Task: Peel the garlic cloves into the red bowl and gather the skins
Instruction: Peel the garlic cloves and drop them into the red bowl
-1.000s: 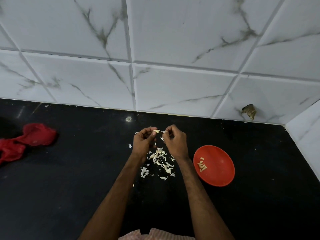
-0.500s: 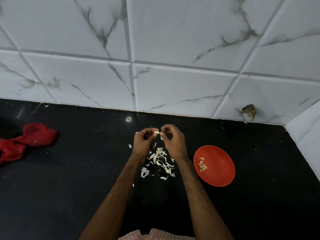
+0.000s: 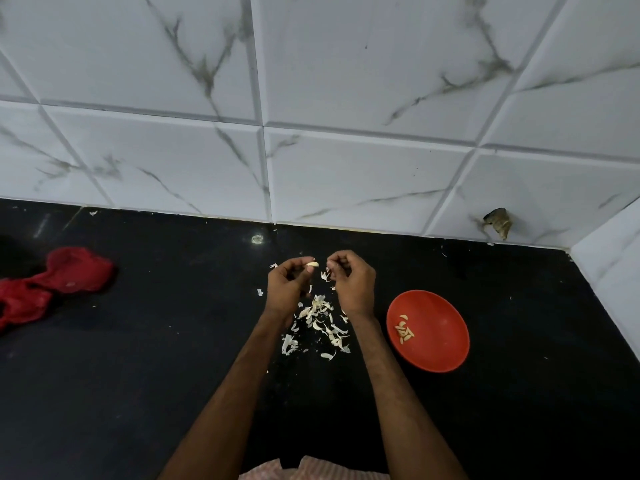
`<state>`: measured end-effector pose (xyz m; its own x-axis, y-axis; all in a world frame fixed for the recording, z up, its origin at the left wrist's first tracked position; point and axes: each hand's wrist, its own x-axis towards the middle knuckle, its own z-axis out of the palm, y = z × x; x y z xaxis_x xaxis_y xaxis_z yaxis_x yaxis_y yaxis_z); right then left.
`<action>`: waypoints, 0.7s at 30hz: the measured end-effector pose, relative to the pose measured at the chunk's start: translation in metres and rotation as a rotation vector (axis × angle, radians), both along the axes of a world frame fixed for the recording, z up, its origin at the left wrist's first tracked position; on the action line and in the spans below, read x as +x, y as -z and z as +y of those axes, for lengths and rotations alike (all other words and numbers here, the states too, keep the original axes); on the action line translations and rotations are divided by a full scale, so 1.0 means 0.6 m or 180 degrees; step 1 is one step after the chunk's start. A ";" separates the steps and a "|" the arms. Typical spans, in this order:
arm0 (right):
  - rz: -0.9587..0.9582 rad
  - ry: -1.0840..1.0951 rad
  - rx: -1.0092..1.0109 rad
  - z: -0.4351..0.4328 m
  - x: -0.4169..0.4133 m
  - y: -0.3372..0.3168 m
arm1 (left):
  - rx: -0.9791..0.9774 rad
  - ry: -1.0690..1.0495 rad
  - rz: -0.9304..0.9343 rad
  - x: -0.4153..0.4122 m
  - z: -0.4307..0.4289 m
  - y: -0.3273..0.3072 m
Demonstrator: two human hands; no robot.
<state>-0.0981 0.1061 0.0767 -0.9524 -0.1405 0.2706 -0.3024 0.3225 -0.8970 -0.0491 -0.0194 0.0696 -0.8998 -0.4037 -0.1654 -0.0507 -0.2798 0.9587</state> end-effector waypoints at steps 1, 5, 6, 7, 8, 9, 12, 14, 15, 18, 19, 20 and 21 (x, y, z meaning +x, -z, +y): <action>-0.0057 -0.0048 0.0021 0.001 -0.002 0.002 | 0.0009 -0.0003 -0.0004 0.000 -0.001 0.001; -0.0291 -0.0209 0.0118 -0.001 -0.002 0.006 | 0.0038 0.0046 0.0012 -0.001 0.000 0.000; -0.0334 -0.0220 0.0126 -0.001 -0.001 0.005 | 0.0057 0.0082 0.0028 -0.001 0.000 0.000; -0.0366 -0.0220 0.0130 -0.002 -0.001 0.004 | 0.0070 0.0114 0.0034 -0.001 0.000 0.000; -0.0383 -0.0212 0.0127 -0.003 -0.002 0.003 | 0.0072 0.0139 0.0038 0.000 -0.001 0.000; -0.0383 -0.0192 0.0144 -0.003 -0.003 0.004 | 0.0046 0.0162 0.0047 -0.001 -0.001 -0.001; -0.0362 -0.0127 0.0247 -0.002 -0.005 0.006 | -0.0067 0.0231 0.0107 -0.001 0.001 -0.003; -0.0297 -0.0135 0.0312 -0.002 -0.007 0.009 | -0.0035 0.0191 0.0111 -0.002 0.002 -0.002; -0.0287 -0.0152 0.0296 -0.003 -0.007 0.010 | -0.0011 0.0142 0.0103 -0.002 0.002 -0.001; -0.0437 -0.0181 0.0105 -0.002 -0.006 0.010 | 0.0177 -0.0047 0.0076 -0.002 -0.002 0.001; -0.0496 -0.0175 0.0110 -0.001 -0.005 0.011 | 0.0235 -0.0097 0.0068 -0.002 -0.003 0.002; -0.0541 -0.0180 0.0157 0.001 -0.004 0.013 | 0.0270 -0.0134 0.0060 -0.001 -0.005 0.003; -0.0587 -0.0199 0.0195 0.002 -0.003 0.016 | 0.0297 -0.0155 0.0059 0.000 -0.006 0.003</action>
<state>-0.1001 0.1073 0.0668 -0.9739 -0.2118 0.0816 -0.1561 0.3640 -0.9182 -0.0489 -0.0228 0.0679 -0.8827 -0.4308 -0.1878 -0.0173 -0.3696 0.9290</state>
